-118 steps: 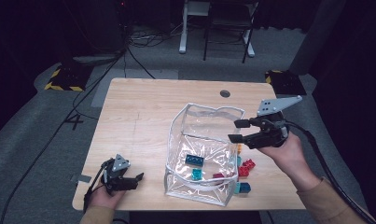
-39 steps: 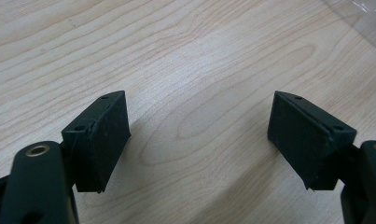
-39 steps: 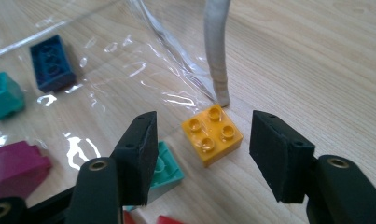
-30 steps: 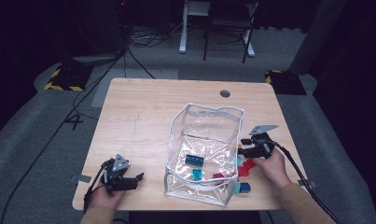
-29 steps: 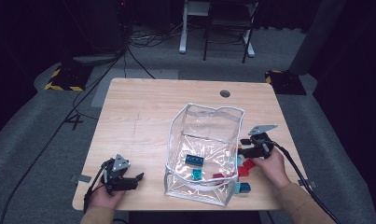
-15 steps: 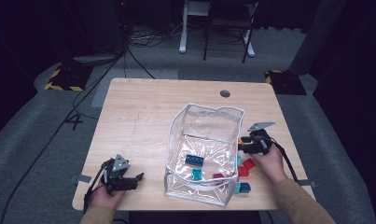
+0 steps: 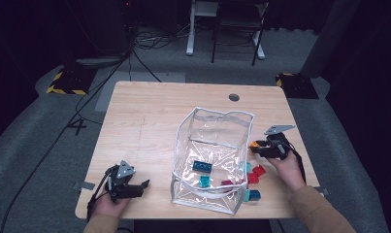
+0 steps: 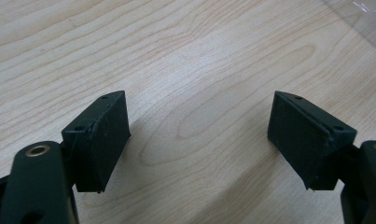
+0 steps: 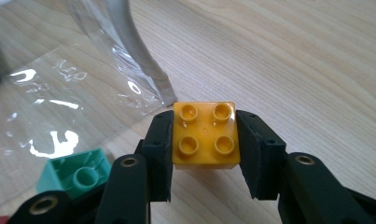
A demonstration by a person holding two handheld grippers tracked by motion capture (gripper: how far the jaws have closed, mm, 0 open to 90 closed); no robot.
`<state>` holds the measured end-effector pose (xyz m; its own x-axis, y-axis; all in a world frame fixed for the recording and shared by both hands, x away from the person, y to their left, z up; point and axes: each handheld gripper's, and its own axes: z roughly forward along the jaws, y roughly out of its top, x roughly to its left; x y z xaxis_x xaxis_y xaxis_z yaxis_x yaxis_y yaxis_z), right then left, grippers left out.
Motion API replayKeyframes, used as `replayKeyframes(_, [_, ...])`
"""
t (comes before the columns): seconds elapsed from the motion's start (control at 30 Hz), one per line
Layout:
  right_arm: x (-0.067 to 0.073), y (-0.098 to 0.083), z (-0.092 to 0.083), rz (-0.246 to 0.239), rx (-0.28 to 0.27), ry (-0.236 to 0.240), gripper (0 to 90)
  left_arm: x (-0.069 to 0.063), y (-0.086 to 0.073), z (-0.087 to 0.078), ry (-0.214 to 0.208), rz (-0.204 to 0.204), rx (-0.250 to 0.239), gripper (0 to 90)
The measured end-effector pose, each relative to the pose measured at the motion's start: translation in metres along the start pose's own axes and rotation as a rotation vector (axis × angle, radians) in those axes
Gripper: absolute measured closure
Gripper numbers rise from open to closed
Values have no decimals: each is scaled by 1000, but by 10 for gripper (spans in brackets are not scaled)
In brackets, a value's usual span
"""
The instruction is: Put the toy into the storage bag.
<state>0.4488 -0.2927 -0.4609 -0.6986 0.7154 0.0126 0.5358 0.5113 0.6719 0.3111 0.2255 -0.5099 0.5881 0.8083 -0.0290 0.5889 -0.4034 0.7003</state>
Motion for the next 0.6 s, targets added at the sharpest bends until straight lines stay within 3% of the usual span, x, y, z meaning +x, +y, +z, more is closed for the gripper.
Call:
replayKeyframes(0.37, [10, 14, -48, -29, -60, 31, 594, 0, 0, 0, 0, 0, 0, 212])
replayKeyframes(0.6, [18, 24, -77, -29, -104, 76, 594, 0, 0, 0, 0, 0, 0, 211])
